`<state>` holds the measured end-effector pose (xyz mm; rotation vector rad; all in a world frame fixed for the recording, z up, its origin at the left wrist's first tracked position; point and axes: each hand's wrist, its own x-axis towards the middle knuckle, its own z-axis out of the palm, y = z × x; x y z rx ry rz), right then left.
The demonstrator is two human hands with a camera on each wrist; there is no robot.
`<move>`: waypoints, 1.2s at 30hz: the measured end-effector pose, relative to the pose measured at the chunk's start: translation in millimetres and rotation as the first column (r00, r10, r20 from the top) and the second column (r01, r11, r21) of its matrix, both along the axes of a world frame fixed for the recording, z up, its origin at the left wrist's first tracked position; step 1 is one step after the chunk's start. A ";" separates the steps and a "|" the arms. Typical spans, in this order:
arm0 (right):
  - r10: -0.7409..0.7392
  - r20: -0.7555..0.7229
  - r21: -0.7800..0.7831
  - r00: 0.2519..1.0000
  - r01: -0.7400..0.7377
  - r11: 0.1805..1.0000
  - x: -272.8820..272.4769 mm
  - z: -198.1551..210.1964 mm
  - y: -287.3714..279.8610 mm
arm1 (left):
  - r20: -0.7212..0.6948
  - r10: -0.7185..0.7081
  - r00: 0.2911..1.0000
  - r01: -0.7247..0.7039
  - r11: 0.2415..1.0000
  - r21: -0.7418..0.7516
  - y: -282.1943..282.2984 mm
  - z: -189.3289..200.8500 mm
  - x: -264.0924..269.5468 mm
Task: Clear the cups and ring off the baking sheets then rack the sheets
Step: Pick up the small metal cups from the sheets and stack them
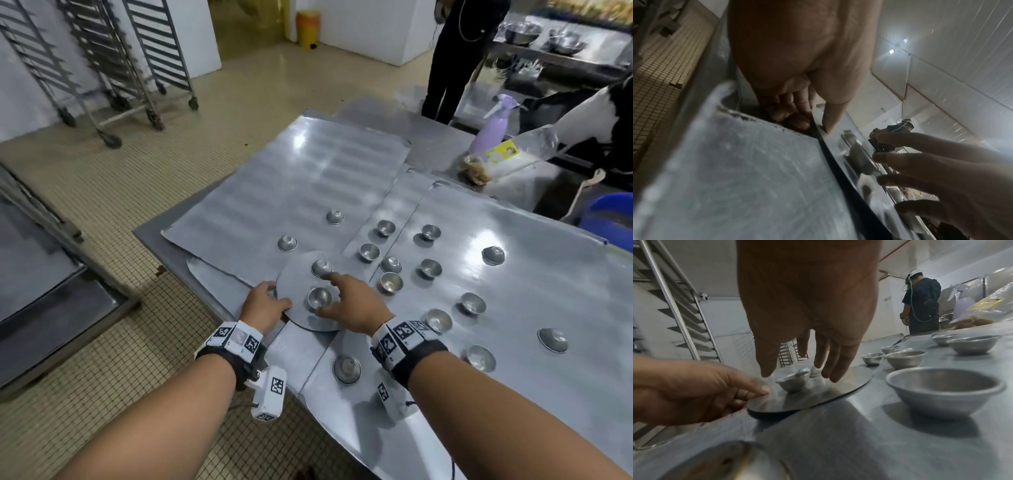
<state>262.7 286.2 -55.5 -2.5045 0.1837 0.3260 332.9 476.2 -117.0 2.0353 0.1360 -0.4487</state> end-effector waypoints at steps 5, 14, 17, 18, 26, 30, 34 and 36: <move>0.074 -0.001 -0.056 0.997 -0.074 0.996 8.0 -9.0 10.7 | -0.015 0.008 1.000 -0.010 0.994 -0.105 11.9 -6.3 1.4; 0.071 0.015 -0.073 0.997 -0.070 0.995 18.5 -16.2 17.8 | -0.042 0.026 0.999 -0.033 0.983 -0.178 28.3 -6.1 6.9; 0.104 0.026 -0.129 0.994 -0.100 0.987 22.2 -18.1 23.5 | -0.044 0.013 0.999 -0.021 0.982 -0.187 28.7 -5.6 6.1; 0.108 0.038 -0.143 0.993 -0.101 0.985 23.0 -17.8 25.0 | -0.046 0.014 0.999 -0.023 0.981 -0.195 29.3 -6.2 6.1; 0.017 -0.001 -0.165 1.000 -0.017 0.986 31.9 -27.8 -7.3 | -0.040 0.035 0.999 -0.042 0.981 -0.191 44.0 -3.8 11.7; -0.061 -0.013 -0.255 0.998 0.056 0.965 34.7 -30.5 -28.8 | -0.031 0.035 0.999 -0.040 0.984 -0.175 53.0 -0.4 17.5; -0.146 0.024 -0.345 0.989 0.146 0.927 39.3 -32.5 -36.6 | -0.017 0.032 0.999 -0.034 0.984 -0.174 59.4 5.5 22.0; -0.131 0.029 -0.373 0.991 0.133 0.918 40.2 -31.7 -40.4 | -0.029 0.024 0.999 -0.028 0.983 -0.181 63.0 8.6 22.1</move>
